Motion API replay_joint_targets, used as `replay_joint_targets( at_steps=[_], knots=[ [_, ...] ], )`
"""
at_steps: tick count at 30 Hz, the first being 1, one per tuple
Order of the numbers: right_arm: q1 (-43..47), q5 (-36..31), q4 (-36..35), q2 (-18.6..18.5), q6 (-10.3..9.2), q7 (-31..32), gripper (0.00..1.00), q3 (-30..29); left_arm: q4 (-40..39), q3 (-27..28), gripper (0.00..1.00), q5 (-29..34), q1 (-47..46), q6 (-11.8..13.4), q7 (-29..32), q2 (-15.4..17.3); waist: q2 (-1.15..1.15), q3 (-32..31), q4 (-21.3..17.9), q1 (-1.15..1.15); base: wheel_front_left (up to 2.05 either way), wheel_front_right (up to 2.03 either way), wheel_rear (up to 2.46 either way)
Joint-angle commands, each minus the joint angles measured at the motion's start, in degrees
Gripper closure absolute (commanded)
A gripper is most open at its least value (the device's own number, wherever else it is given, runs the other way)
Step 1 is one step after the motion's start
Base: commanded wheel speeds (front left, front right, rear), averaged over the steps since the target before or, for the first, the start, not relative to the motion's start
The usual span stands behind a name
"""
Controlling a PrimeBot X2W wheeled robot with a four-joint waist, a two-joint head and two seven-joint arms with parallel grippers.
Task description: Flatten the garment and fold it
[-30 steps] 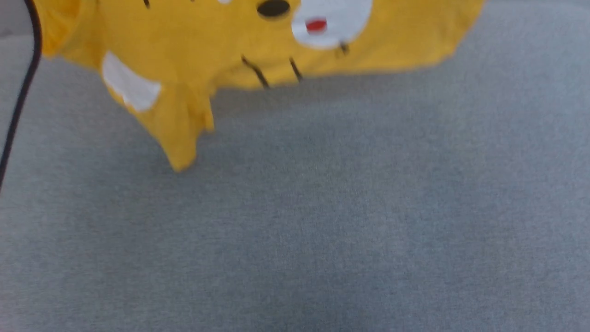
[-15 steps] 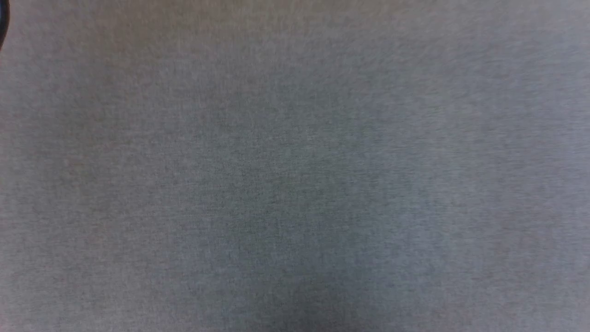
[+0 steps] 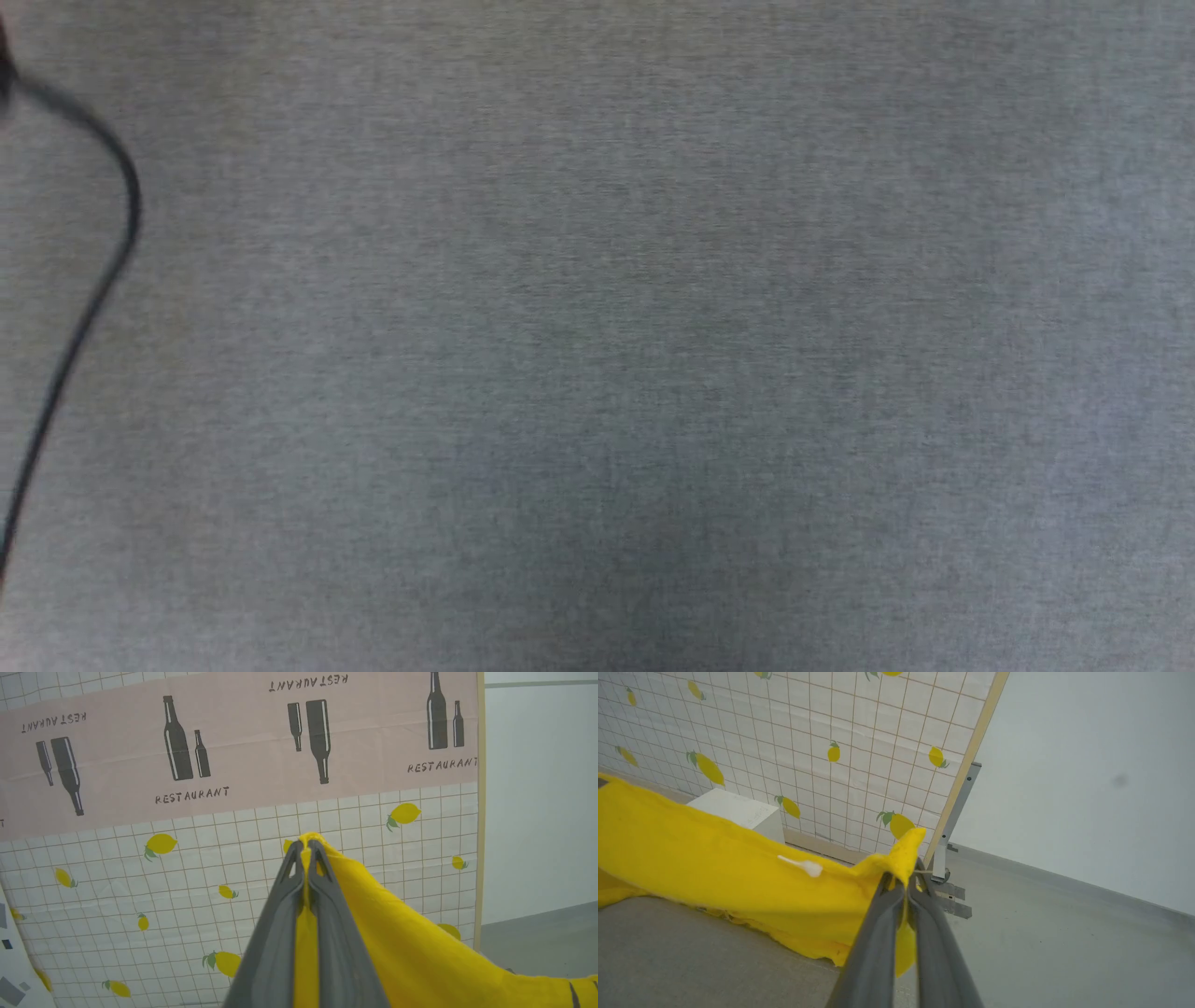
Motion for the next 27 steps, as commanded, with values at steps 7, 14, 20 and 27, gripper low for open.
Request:
replay_joint_targets(
  at_steps=[7, 14, 20, 27],
  knots=[
    [18.82, 11.18, -15.02, -7.7, -0.09, 0.82, 1.0, -2.85, -15.95, 0.35, 1.0, -4.6, 20.86, 1.95, 2.37, 4.14, 0.0, -6.56, 2.08, -0.02, 0.0, 0.0, 0.0],
    [39.83, 13.84, -27.32, -6.3, -0.09, 2.87, 1.0, -10.59, -30.85, -1.69, 1.0, -5.9, 44.15, 7.81, 5.46, 7.92, 0.0, -11.98, 2.03, -0.02, 0.0, 0.0, 0.0],
    [55.18, 12.98, -34.66, -0.81, -0.09, 4.63, 1.0, -15.94, -36.05, -4.52, 1.0, -8.0, 61.26, 11.78, 7.77, 9.68, 0.0, -17.04, 1.91, -0.02, 0.0, 0.0, 0.0],
    [71.2, 11.44, -37.83, 5.73, -0.09, 8.39, 1.0, -20.94, -35.0, -9.47, 1.0, -13.16, 75.19, 12.58, 14.22, 10.89, 0.0, -22.96, 2.56, -0.02, 0.0, 0.0, 0.0]
  ],
)
